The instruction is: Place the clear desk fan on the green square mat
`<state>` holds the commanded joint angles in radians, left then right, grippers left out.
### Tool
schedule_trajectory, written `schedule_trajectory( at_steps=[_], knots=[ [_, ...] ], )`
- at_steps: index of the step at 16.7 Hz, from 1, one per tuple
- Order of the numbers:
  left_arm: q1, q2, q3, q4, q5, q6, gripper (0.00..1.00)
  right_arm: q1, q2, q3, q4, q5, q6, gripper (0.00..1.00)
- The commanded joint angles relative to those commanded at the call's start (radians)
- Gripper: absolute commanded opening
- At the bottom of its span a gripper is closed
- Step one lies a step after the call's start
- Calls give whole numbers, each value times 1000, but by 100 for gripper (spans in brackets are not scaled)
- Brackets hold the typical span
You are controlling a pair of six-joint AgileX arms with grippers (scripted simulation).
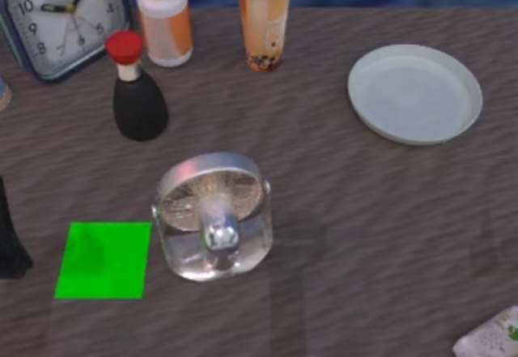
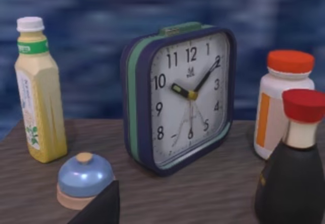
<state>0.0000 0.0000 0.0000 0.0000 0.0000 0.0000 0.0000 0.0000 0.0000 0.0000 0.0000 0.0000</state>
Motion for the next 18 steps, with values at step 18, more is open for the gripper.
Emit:
schedule_trajectory(
  at_steps=[18],
  knots=[
    [-356,1201,1095,-865,1,441,100,0,0,0,0,0,0,100]
  ],
)
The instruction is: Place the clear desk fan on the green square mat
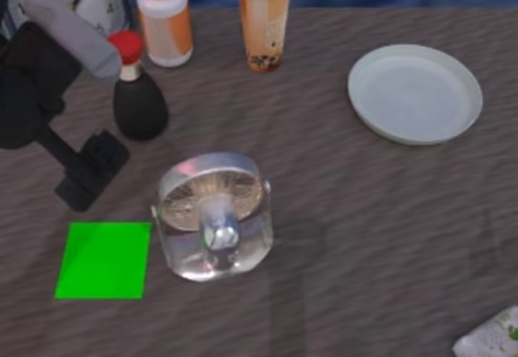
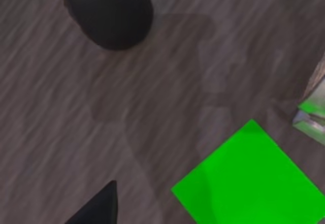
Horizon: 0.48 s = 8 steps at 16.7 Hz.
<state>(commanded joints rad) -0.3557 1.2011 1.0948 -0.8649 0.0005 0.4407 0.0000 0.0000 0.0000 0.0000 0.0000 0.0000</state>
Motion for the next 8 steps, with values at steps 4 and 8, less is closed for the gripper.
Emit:
schedule_trajectory(
  at_steps=[4,8],
  knots=[
    [-107,393,346,-265,-1,134,100,0,0,0,0,0,0,100],
    [-188,669,615,-459,-1,234,100,0,0,0,0,0,0,100]
  ],
)
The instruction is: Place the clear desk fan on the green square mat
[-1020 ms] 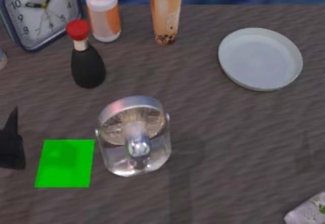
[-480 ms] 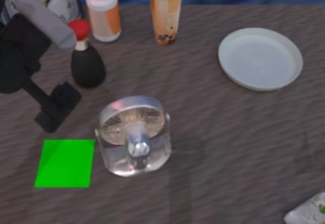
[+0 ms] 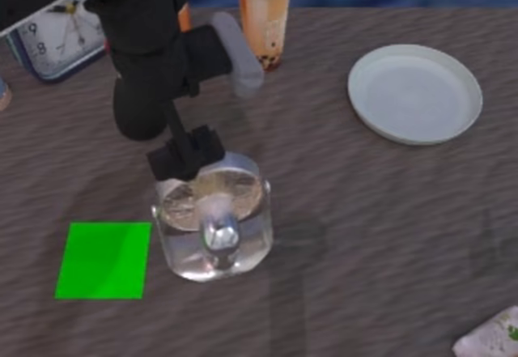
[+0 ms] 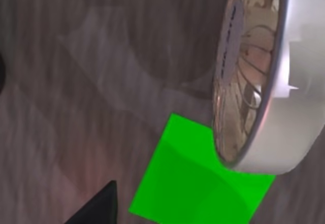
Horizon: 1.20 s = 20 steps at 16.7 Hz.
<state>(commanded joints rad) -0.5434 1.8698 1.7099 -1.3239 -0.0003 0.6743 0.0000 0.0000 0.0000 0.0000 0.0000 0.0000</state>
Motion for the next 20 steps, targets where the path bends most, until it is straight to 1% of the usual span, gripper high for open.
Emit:
schedule_trajectory(
  at_steps=[4,11,17,20],
  knots=[
    [-41,130,144,-95,1,51,100,0,0,0,0,0,0,100],
    [-41,139,152,-99,1,56,100,0,0,0,0,0,0,100],
    [-43,140,-6,60,1,58,100,0,0,0,0,0,0,100],
    [-43,142,-39,93,1,58,100,0,0,0,0,0,0,100]
  ],
)
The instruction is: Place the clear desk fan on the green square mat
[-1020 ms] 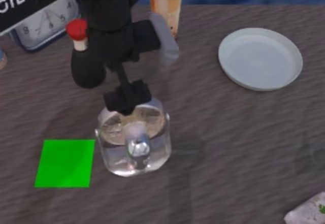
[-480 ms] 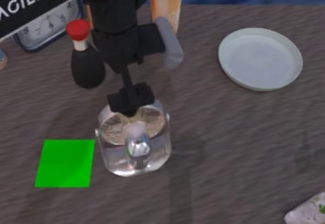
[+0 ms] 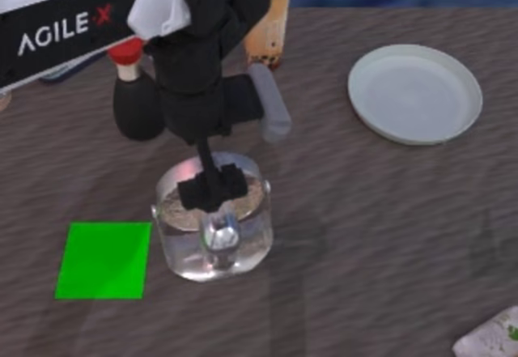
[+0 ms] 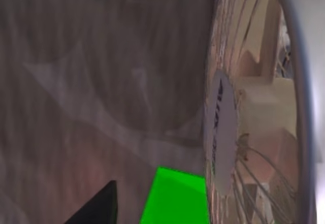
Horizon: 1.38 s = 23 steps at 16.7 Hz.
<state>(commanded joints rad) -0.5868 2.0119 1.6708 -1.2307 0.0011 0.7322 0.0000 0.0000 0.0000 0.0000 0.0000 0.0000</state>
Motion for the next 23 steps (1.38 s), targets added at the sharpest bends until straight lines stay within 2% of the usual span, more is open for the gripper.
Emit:
schedule_trajectory(
  at_steps=[2,15,23],
  knots=[
    [0,0,0,0,0,0,100,0,0,0,0,0,0,100],
    [0,0,0,0,0,0,2,0,0,0,0,0,0,100],
    [0,0,0,0,0,0,0,0,0,0,0,0,0,100]
  ],
)
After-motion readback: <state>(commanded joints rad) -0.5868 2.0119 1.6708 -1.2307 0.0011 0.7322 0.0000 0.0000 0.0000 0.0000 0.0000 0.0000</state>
